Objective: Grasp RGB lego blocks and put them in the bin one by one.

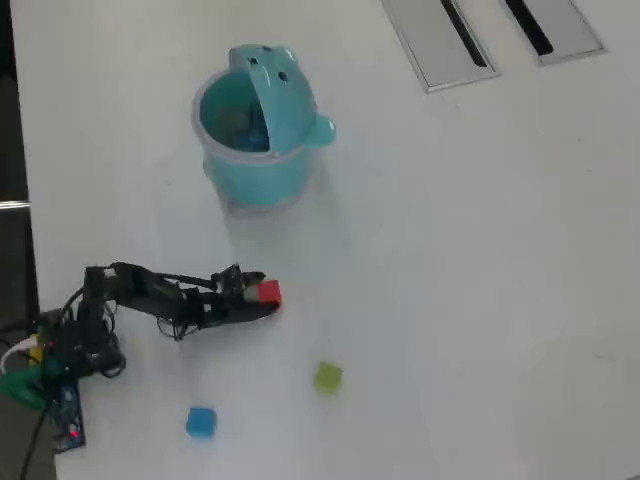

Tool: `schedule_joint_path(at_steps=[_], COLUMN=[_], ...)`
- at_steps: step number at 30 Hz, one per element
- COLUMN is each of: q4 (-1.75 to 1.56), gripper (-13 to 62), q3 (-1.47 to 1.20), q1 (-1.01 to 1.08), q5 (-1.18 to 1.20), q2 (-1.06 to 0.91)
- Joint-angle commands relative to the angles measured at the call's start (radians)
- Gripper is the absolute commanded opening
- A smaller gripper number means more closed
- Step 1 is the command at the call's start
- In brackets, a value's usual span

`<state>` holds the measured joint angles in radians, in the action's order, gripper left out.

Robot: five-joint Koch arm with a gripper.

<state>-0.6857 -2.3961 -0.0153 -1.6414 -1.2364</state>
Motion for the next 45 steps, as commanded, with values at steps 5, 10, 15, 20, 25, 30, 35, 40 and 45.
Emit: schedule_joint_path(at_steps=[5, 10, 15, 20, 25, 30, 35, 40, 45], q4=[-0.106, -0.190, -0.253, -0.249, -0.241, -0.212, -0.224, 0.005, 0.354], gripper=[26.4, 12.3, 9.3, 9.3, 9.3, 9.3, 9.2, 2.5, 2.4], q3=[0.075, 0.031, -0.026, -0.071, -0.115, -0.124, -0.098, -0.009, 0.144], q1=[0.008, -0.003, -0.058, -0.112, -0.166, -0.201, -0.221, -0.319, -0.517], q5=[0.009, 0.064, 0.121, 0.192, 0.291, 0.368, 0.430, 0.474, 0.476], q2=[0.018, 0.015, -0.051, -0.215, -0.396, -0.506, -0.583, -0.793, -0.936])
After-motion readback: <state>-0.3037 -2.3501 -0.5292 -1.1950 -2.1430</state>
